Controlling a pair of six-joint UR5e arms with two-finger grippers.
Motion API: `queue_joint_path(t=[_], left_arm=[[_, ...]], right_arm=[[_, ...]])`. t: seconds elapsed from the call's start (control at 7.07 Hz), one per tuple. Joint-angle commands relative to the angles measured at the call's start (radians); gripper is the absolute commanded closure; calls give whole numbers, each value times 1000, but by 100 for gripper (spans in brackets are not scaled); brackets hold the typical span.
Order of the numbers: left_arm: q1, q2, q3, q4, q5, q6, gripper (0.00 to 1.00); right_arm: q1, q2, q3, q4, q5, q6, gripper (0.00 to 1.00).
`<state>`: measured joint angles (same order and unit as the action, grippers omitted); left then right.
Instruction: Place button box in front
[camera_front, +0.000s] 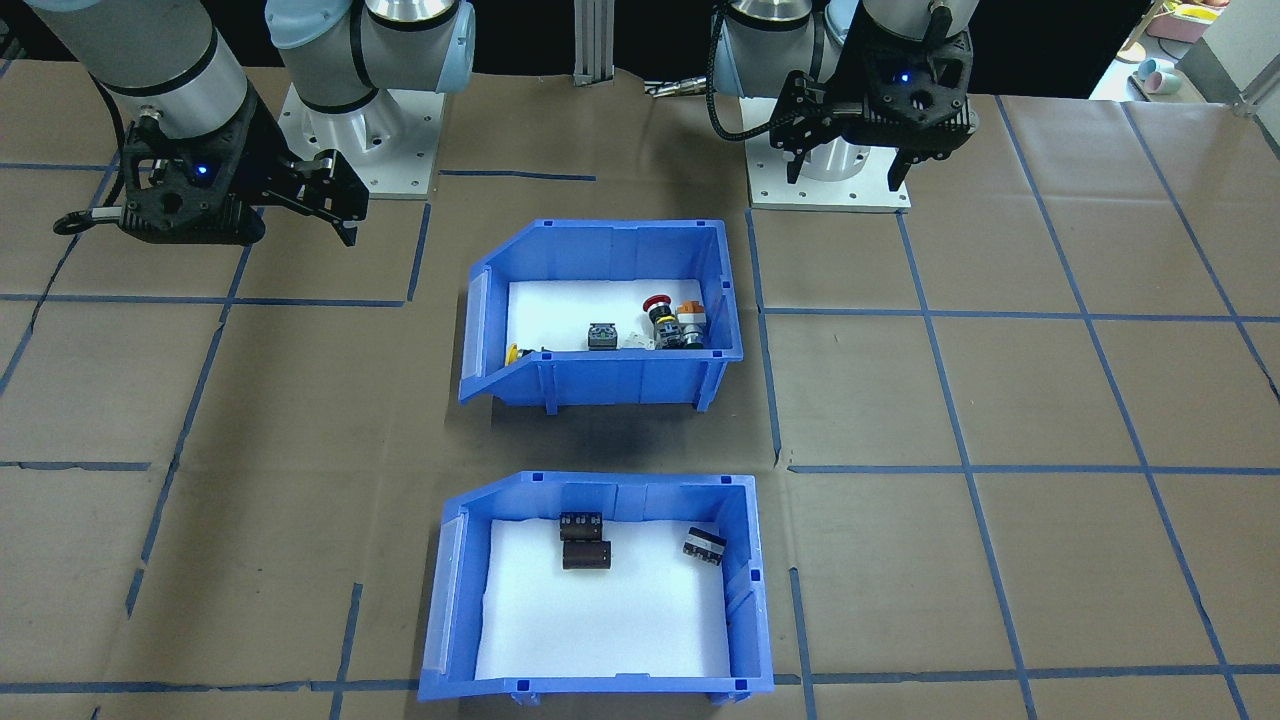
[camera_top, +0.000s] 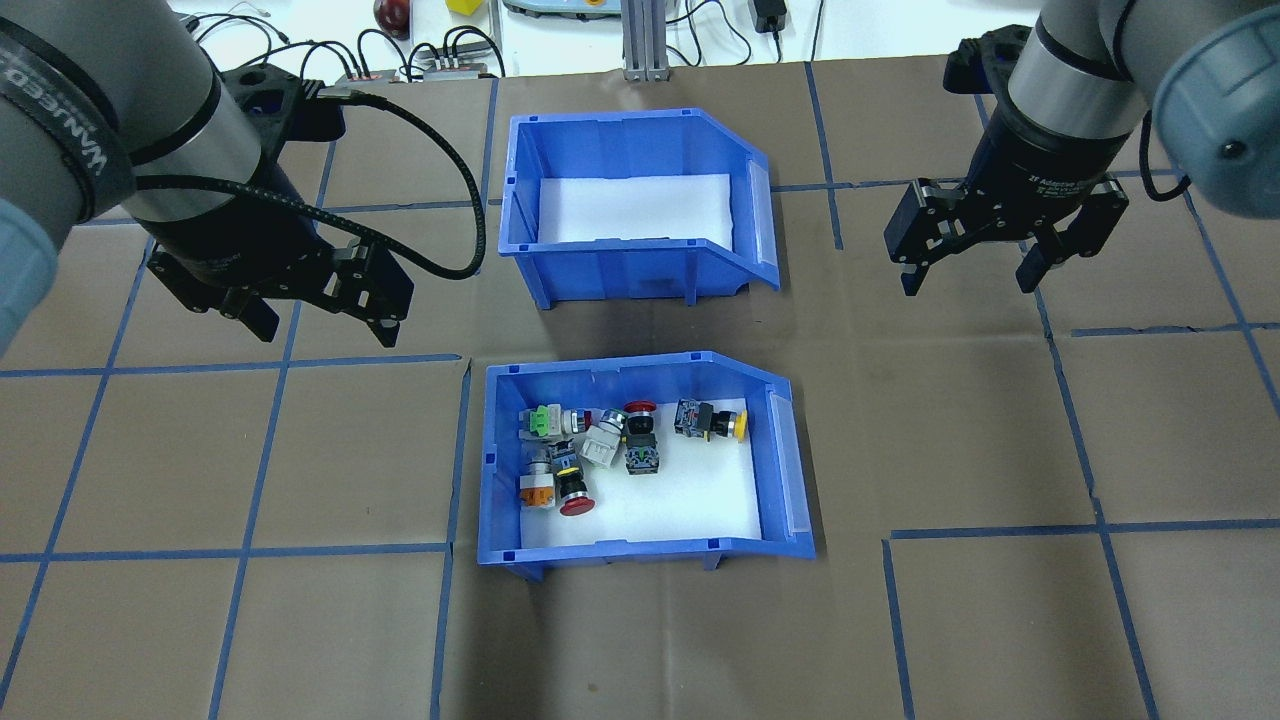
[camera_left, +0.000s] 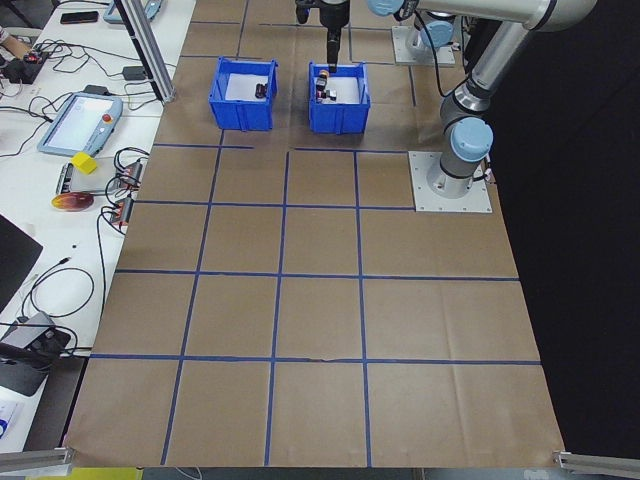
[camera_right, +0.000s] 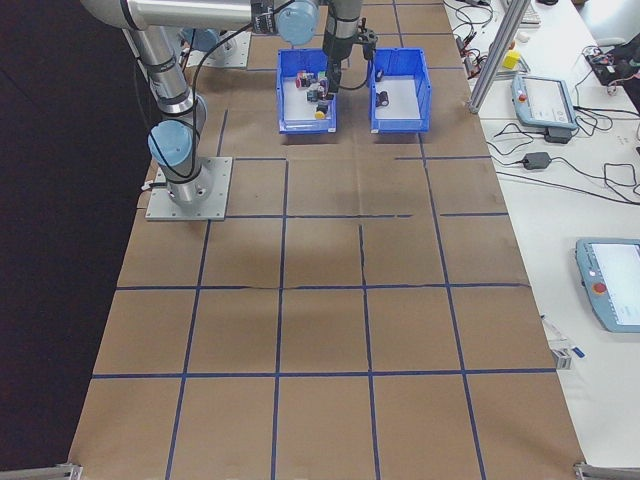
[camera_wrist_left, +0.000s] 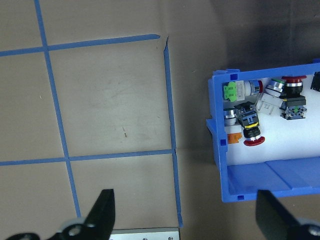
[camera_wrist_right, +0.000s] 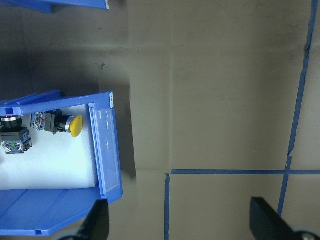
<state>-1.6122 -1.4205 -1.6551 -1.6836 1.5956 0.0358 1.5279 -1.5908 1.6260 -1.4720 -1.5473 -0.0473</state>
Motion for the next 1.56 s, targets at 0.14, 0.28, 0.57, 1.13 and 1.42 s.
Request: queue_joint_path(t=[0.14, 0.28, 0.57, 1.13, 1.42], left_arm=[[2, 28, -20, 2, 0, -219, 2], [0, 50, -41, 2, -2, -279, 1], [3, 74, -89, 2, -13, -421, 1], [14, 112, -135, -14, -13, -725, 1], [-3, 130, -173, -19, -38, -1076, 1]], right_arm=[[0, -4, -2, 15, -1, -3, 0], [2, -1, -5, 16, -1, -5, 0], [3, 11, -12, 3, 12, -157, 0], [32, 135, -90, -111, 13, -456, 0], [104, 228, -184, -160, 1, -627, 0]])
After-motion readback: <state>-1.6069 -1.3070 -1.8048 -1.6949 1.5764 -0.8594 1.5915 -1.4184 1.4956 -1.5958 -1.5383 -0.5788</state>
